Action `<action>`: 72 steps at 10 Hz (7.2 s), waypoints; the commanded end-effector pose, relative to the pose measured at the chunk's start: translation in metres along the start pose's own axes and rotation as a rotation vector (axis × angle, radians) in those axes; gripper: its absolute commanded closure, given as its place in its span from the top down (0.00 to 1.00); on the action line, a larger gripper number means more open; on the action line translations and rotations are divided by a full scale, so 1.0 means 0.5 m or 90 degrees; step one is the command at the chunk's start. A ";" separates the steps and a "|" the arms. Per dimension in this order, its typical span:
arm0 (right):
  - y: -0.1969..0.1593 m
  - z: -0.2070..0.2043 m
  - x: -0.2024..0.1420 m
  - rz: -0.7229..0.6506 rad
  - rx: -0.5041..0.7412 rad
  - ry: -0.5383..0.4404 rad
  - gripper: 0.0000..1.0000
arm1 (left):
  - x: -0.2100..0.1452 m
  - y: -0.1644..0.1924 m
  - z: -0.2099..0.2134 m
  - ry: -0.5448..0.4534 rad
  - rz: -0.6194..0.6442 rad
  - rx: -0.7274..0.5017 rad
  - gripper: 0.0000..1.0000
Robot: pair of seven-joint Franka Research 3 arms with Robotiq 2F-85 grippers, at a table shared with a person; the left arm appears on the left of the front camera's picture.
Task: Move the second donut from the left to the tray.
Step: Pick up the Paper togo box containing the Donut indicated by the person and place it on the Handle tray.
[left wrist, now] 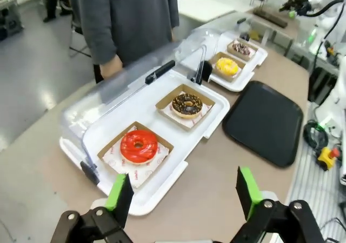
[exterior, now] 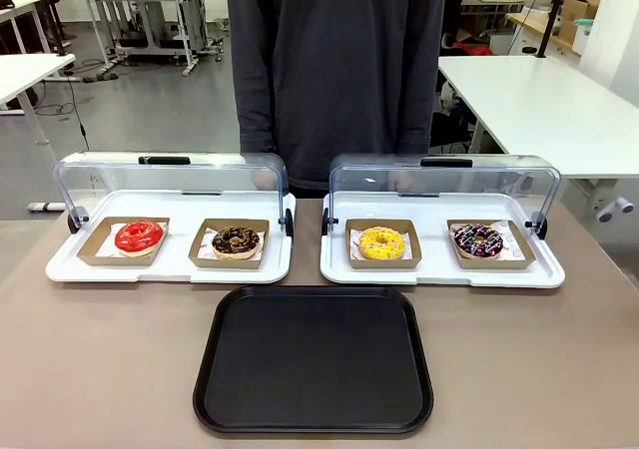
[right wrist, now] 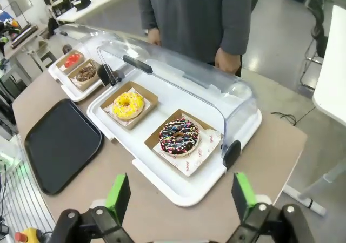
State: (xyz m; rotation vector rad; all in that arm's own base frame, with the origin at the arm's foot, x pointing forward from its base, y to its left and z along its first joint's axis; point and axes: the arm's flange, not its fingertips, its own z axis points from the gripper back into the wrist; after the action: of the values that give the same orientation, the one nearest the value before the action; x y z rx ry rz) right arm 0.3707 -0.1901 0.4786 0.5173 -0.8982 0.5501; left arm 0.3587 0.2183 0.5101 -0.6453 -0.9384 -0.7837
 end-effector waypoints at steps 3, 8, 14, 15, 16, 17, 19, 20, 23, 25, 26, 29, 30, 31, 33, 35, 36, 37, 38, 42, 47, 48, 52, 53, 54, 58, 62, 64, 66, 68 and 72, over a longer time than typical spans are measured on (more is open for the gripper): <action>-0.016 0.006 -0.009 0.027 0.024 -0.033 1.00 | -0.019 0.018 -0.001 -0.052 -0.014 -0.011 1.00; -0.010 0.008 -0.011 0.016 0.024 -0.032 1.00 | -0.027 0.014 -0.009 -0.054 -0.003 -0.012 1.00; -0.010 0.008 -0.011 0.016 0.024 -0.032 1.00 | -0.027 0.014 -0.009 -0.054 -0.003 -0.012 1.00; -0.010 0.008 -0.011 0.016 0.024 -0.032 1.00 | -0.027 0.014 -0.009 -0.054 -0.003 -0.012 1.00; -0.010 0.008 -0.011 0.016 0.024 -0.032 1.00 | -0.027 0.014 -0.009 -0.054 -0.003 -0.012 1.00; -0.010 0.008 -0.011 0.016 0.024 -0.032 1.00 | -0.027 0.014 -0.009 -0.054 -0.003 -0.012 1.00; -0.010 0.008 -0.011 0.016 0.024 -0.032 1.00 | -0.027 0.014 -0.009 -0.054 -0.003 -0.012 1.00; -0.010 0.008 -0.011 0.016 0.024 -0.032 1.00 | -0.027 0.014 -0.009 -0.054 -0.003 -0.012 1.00; -0.010 0.008 -0.011 0.016 0.024 -0.032 1.00 | -0.027 0.014 -0.009 -0.054 -0.003 -0.012 1.00; -0.010 0.008 -0.011 0.016 0.024 -0.032 1.00 | -0.027 0.014 -0.009 -0.054 -0.003 -0.012 1.00; -0.010 0.008 -0.011 0.016 0.024 -0.032 1.00 | -0.027 0.014 -0.009 -0.054 -0.003 -0.012 1.00; -0.010 0.008 -0.011 0.016 0.024 -0.032 1.00 | -0.027 0.014 -0.009 -0.054 -0.003 -0.012 1.00; -0.010 0.008 -0.011 0.016 0.024 -0.032 1.00 | -0.027 0.014 -0.009 -0.054 -0.003 -0.012 1.00; -0.010 0.008 -0.011 0.016 0.024 -0.032 1.00 | -0.027 0.014 -0.009 -0.054 -0.003 -0.012 1.00; -0.010 0.008 -0.011 0.016 0.024 -0.032 1.00 | -0.027 0.014 -0.009 -0.054 -0.003 -0.012 1.00; -0.010 0.008 -0.011 0.016 0.024 -0.032 1.00 | -0.027 0.014 -0.009 -0.054 -0.003 -0.012 1.00; -0.010 0.008 -0.011 0.016 0.024 -0.032 1.00 | -0.027 0.014 -0.009 -0.054 -0.003 -0.012 1.00; -0.010 0.008 -0.011 0.016 0.024 -0.032 1.00 | -0.027 0.014 -0.009 -0.054 -0.003 -0.012 1.00; -0.010 0.008 -0.011 0.016 0.024 -0.032 1.00 | -0.027 0.014 -0.009 -0.054 -0.003 -0.012 1.00; -0.010 0.008 -0.011 0.016 0.024 -0.032 1.00 | -0.027 0.014 -0.009 -0.054 -0.003 -0.012 1.00; -0.010 0.008 -0.011 0.016 0.024 -0.032 1.00 | -0.027 0.014 -0.009 -0.054 -0.003 -0.012 1.00; -0.010 0.008 -0.011 0.016 0.024 -0.032 1.00 | -0.027 0.014 -0.009 -0.054 -0.003 -0.012 1.00; -0.010 0.008 -0.011 0.016 0.024 -0.032 1.00 | -0.027 0.014 -0.009 -0.054 -0.003 -0.012 1.00; -0.010 0.008 -0.011 0.016 0.024 -0.032 1.00 | -0.027 0.014 -0.009 -0.054 -0.003 -0.012 1.00; -0.010 0.008 -0.011 0.016 0.024 -0.032 1.00 | -0.027 0.014 -0.009 -0.054 -0.003 -0.012 1.00; -0.010 0.008 -0.011 0.016 0.024 -0.032 1.00 | -0.027 0.014 -0.009 -0.054 -0.003 -0.012 1.00; -0.010 0.008 -0.011 0.016 0.024 -0.032 1.00 | -0.029 0.011 -0.009 -0.037 0.004 -0.009 1.00; -0.010 0.008 -0.011 0.016 0.024 -0.032 1.00 | 0.028 -0.014 -0.062 0.035 -0.027 0.000 1.00; -0.010 0.008 -0.011 0.016 0.024 -0.032 1.00 | 0.095 -0.072 -0.135 0.140 -0.096 0.023 1.00; -0.010 0.008 -0.011 0.016 0.024 -0.032 1.00 | 0.137 -0.116 -0.216 0.242 -0.158 0.029 1.00; -0.010 0.008 -0.011 0.016 0.024 -0.032 1.00 | 0.148 -0.188 -0.371 0.386 -0.313 0.036 1.00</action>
State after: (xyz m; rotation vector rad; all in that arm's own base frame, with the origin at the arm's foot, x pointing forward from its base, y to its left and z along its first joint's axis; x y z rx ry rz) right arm 0.3649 -0.1965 0.4760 0.5535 -0.9051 0.5686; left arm 0.3937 0.0037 0.5151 -0.1479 -0.5761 -1.2800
